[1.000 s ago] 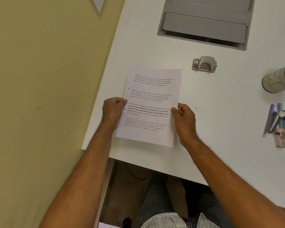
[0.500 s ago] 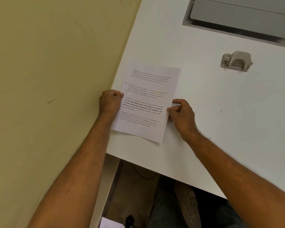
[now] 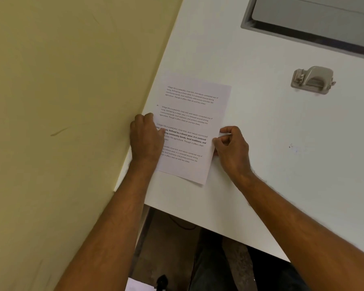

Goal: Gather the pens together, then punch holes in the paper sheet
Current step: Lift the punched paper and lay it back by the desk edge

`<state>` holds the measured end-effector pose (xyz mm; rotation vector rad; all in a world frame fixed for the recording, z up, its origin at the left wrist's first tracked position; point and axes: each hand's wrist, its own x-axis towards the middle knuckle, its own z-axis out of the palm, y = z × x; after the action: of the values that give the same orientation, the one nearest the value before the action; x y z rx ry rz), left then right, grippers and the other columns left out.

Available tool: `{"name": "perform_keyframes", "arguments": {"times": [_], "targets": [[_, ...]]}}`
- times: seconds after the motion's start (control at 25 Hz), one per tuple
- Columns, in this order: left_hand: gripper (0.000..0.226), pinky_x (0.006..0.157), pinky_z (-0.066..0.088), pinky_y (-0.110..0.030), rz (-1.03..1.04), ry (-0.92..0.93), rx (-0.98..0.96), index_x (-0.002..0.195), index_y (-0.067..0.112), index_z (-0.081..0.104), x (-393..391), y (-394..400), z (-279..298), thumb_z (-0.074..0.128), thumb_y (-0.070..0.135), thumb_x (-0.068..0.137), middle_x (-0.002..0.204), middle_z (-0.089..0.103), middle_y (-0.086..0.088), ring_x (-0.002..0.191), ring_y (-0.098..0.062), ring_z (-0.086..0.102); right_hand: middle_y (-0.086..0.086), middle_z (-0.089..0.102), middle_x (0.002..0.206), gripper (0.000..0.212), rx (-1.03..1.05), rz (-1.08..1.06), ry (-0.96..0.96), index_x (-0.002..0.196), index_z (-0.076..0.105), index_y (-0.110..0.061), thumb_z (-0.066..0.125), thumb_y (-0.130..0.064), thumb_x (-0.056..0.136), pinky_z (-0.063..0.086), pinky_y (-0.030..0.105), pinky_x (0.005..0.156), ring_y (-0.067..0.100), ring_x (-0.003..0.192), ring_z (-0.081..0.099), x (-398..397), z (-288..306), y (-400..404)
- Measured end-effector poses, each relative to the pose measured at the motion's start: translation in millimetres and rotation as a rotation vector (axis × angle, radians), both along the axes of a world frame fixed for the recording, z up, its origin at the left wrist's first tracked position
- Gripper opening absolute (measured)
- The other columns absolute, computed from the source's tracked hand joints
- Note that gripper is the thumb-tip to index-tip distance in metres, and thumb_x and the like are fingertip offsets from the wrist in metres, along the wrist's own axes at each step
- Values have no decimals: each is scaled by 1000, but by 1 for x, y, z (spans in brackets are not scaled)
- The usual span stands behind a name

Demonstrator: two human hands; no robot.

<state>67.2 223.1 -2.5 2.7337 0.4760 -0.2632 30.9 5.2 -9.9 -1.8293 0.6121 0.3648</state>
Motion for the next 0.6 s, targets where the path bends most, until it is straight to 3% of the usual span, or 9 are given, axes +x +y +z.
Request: {"name": "perform_keyframes", "arguments": {"times": [0.44, 0.6], "targets": [[48, 103, 44, -39, -24, 12, 55, 138, 5, 55, 0, -2, 0, 69, 25, 97, 135, 54, -17, 126, -35, 50, -3, 70, 91, 15, -68, 37, -41, 115, 58, -24, 58, -17, 101, 62, 39, 82, 22, 87, 71, -2, -3, 3], [44, 103, 44, -38, -36, 20, 87, 136, 5, 57, 0, -4, 1, 68, 25, 98, 135, 55, -16, 125, -34, 50, -3, 72, 92, 20, -106, 39, -43, 117, 63, -21, 55, -14, 100, 61, 35, 80, 21, 87, 70, -3, -6, 2]]}}
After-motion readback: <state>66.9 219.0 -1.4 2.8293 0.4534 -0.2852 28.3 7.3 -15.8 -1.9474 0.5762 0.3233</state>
